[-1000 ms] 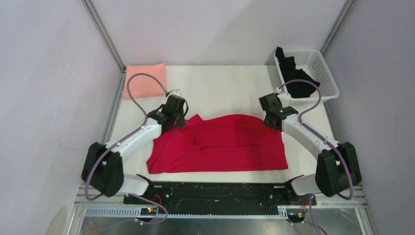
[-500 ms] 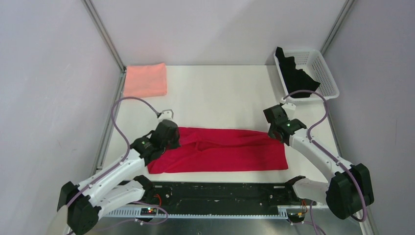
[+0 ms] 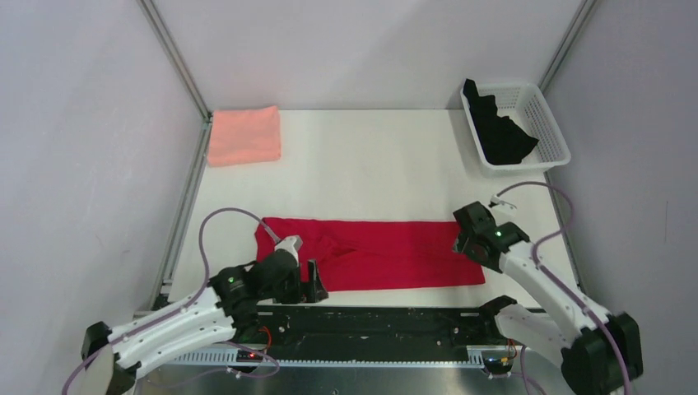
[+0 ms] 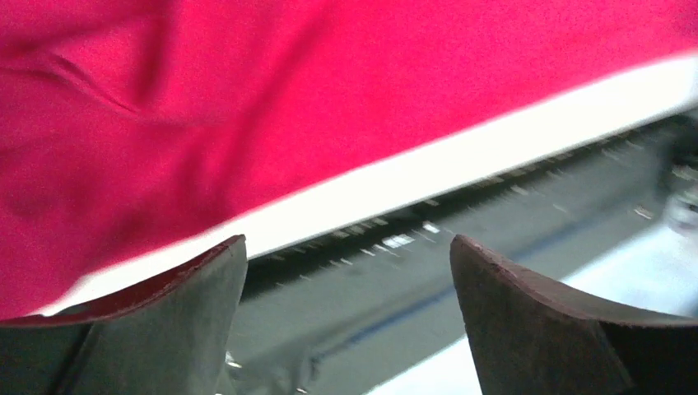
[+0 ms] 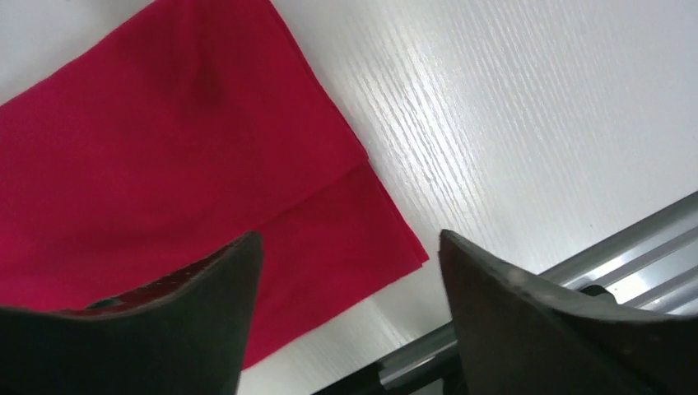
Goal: Fold and stack the t-shirts
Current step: Fold the other side of the tshirt into a rectangle, then rotate the tshirt 90 degrees
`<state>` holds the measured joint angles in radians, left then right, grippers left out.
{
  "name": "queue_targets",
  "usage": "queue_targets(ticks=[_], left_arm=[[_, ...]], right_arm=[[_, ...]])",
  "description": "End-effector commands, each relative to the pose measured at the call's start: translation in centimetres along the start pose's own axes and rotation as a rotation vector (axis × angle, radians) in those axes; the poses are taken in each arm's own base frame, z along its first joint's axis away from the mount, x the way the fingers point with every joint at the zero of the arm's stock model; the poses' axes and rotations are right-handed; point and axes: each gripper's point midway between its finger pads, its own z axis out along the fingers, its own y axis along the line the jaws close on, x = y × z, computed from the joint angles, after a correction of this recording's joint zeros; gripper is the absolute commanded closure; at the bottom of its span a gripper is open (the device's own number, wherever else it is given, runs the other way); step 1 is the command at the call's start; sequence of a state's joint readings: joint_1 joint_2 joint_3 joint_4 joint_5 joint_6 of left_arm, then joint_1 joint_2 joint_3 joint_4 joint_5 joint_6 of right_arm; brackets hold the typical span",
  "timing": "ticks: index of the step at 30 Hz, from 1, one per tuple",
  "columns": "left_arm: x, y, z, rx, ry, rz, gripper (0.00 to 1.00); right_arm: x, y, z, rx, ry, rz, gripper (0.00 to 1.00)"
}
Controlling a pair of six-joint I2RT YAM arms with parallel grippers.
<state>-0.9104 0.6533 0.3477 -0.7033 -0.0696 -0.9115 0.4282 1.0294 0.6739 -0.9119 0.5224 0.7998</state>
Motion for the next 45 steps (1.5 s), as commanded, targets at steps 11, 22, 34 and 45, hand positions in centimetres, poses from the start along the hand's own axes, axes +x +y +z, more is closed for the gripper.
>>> queue_targets(ticks=[11, 22, 34, 45], left_arm=[[-12.4, -3.8, -6.3, -0.056, -0.465, -0.037, 0.00], [-15.6, -0.8, 3.1, -0.138, -0.242, -0.215, 0.00], [-27.1, 2.0, 14.0, -0.153, -0.158, -0.372, 0.00], [-51.8, -13.4, 22.7, 0.437, -0.342, -0.424, 0.00]], right_arm=[[-4.3, 7.2, -5.1, -0.546, -0.174, 0.059, 0.01], [-2.8, 15.8, -1.2, -0.725, 0.030, -0.020, 0.00], [3.4, 17.6, 0.5, -0.766, 0.285, -0.126, 0.01], [16.2, 19.3, -7.9, -1.076, 0.573, -0.590, 0.00]])
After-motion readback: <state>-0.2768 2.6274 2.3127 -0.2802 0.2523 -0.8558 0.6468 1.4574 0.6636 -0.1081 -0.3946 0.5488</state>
